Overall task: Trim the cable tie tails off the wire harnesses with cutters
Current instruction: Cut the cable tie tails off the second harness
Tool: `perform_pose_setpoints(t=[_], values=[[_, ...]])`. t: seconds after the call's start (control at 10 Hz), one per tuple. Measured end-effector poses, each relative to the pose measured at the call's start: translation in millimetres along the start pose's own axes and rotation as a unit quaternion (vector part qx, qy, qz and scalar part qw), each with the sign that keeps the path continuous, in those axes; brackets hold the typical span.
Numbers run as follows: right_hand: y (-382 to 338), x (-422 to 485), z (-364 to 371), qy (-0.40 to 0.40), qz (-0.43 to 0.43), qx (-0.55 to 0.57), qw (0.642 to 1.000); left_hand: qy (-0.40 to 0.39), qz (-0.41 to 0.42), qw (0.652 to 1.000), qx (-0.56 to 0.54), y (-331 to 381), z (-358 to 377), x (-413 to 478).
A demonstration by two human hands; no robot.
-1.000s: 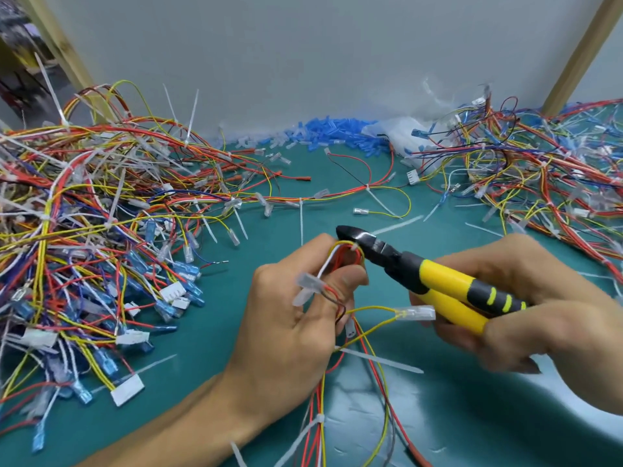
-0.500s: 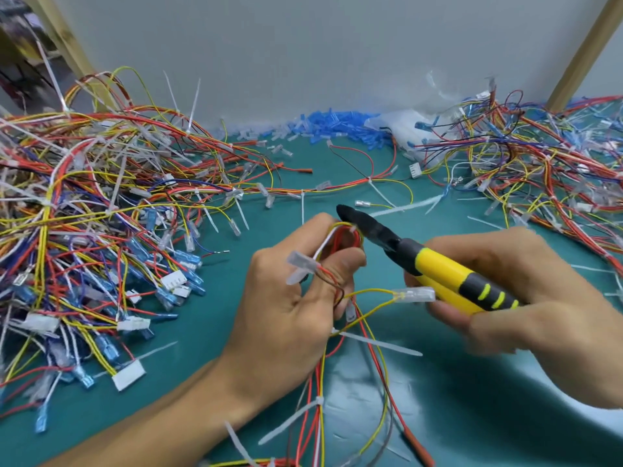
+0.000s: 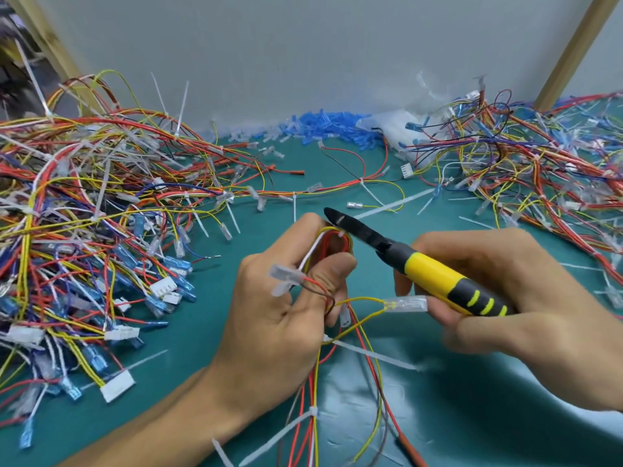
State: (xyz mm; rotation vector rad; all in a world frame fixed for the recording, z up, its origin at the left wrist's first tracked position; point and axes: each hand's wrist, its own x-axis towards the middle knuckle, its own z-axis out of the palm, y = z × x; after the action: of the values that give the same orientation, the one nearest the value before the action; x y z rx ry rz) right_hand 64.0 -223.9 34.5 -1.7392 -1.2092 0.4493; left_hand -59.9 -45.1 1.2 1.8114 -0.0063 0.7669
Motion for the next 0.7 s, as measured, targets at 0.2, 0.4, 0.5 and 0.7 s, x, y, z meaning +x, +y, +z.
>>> perform_pose_setpoints(t=[0.2,0.4,0.5,0.7], values=[[5.3,0.6,-2.5,0.004,0.006,-0.02,1.0,0.044,-0.053,0.997,-0.039,-3.0,4.4,-4.0],[5.0,-0.5,4.0,-0.012,0.02,-0.043,0.999,0.034,-0.083,0.995,-0.036,-10.7,3.3,-4.2],[6.6,-0.2,1.8,-0.037,0.035,-0.018,0.999,0.023,-0.089,0.996,-0.025,-12.2,4.7,-4.3],[6.5,-2.2,2.5,-0.041,0.039,-0.05,0.997,-0.049,-0.042,0.997,0.038,-9.3,1.3,-0.3]])
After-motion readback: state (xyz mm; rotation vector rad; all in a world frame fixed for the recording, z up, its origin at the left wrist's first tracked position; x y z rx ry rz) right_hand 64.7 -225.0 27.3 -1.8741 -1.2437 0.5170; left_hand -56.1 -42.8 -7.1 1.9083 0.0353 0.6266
